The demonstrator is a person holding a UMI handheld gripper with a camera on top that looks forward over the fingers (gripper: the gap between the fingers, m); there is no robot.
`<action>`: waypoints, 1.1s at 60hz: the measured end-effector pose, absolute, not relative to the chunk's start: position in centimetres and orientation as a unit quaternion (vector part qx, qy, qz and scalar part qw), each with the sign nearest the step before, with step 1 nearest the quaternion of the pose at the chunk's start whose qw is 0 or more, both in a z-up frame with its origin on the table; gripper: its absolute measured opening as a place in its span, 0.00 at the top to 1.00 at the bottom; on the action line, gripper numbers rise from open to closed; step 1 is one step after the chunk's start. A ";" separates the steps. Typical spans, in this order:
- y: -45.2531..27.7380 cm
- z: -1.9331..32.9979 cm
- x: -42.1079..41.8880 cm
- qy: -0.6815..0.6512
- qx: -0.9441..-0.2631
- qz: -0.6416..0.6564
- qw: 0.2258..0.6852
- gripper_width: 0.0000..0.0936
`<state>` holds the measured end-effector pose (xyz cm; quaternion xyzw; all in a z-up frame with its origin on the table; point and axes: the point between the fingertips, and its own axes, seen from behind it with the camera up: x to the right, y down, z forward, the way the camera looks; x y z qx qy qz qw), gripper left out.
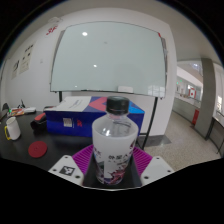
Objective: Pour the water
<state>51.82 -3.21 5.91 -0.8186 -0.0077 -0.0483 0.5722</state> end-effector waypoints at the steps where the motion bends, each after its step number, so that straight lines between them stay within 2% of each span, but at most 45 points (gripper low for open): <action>1: -3.1 5.9 51.8 -0.008 -0.816 -0.049 0.575 0.40; 6: -2.8 6.1 51.7 -0.014 -0.807 -0.046 0.589 0.43; 14: -2.5 6.2 51.5 -0.007 -0.805 -0.034 0.593 0.56; 24: -2.7 6.6 52.1 -0.007 -0.802 -0.060 0.594 0.56; 29: -2.6 8.0 52.0 -0.005 -0.800 -0.093 0.593 0.56; 39: -2.5 14.9 50.9 -0.034 -0.773 -0.184 0.607 0.56; 51: -2.4 26.2 44.3 -0.111 -0.698 -0.355 0.612 0.56; 55: -2.7 29.6 40.9 -0.155 -0.663 -0.421 0.599 0.56; 61: -1.9 32.6 34.8 -0.247 -0.598 -0.510 0.567 0.56; 66: -0.9 33.1 29.0 -0.333 -0.534 -0.562 0.537 0.56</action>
